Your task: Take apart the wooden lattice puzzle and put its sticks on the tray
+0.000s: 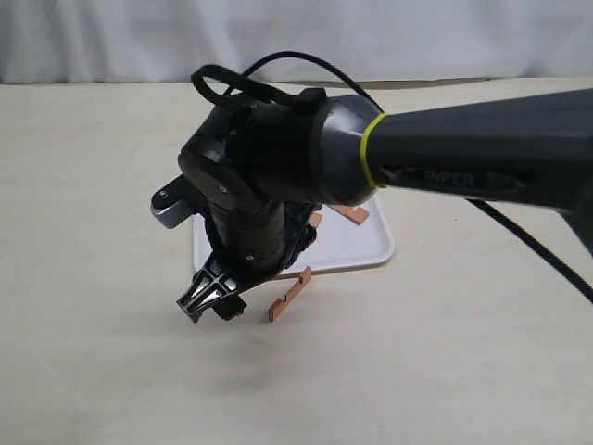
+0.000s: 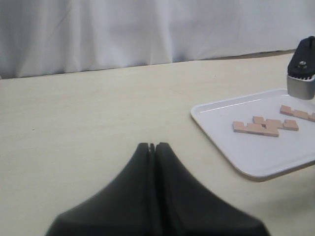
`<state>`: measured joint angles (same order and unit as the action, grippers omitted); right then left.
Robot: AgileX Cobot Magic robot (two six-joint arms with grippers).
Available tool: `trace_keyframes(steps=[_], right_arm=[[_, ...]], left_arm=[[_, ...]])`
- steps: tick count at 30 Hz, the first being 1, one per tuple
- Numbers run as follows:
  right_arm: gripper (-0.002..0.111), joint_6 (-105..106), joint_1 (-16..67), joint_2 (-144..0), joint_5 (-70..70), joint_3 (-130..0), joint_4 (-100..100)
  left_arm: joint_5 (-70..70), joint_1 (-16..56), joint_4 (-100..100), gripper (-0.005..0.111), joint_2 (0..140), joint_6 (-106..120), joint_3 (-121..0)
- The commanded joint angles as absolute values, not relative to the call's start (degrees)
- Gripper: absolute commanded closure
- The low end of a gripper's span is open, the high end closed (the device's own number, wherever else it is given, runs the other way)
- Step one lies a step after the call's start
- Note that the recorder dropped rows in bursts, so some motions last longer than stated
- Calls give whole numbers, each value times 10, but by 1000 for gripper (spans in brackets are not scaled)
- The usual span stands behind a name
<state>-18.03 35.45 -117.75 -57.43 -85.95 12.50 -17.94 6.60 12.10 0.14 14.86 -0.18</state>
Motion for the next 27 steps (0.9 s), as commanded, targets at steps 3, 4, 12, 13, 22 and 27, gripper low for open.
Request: trace_keyframes(steps=[3, 4, 12, 13, 22, 27], right_arm=[[34, -361, 345, -1173, -511, -797, 120], [34, -386, 347, -1173, -504, -789, 123], [34, -601, 381, -1173, -477, -776, 210], [34, -630, 384, -1173, -477, -776, 229], [34, -791, 398, -1173, -442, -746, 305], [38, -836, 398, -1173, -417, -715, 340]], left_arm=[[-174, 60, 122, 107, 0, 152, 0], [-174, 60, 122, 107, 0, 152, 0], [-174, 60, 122, 107, 0, 152, 0], [-174, 60, 122, 107, 0, 152, 0], [-174, 60, 122, 107, 0, 152, 0], [-174, 60, 122, 107, 0, 152, 0]])
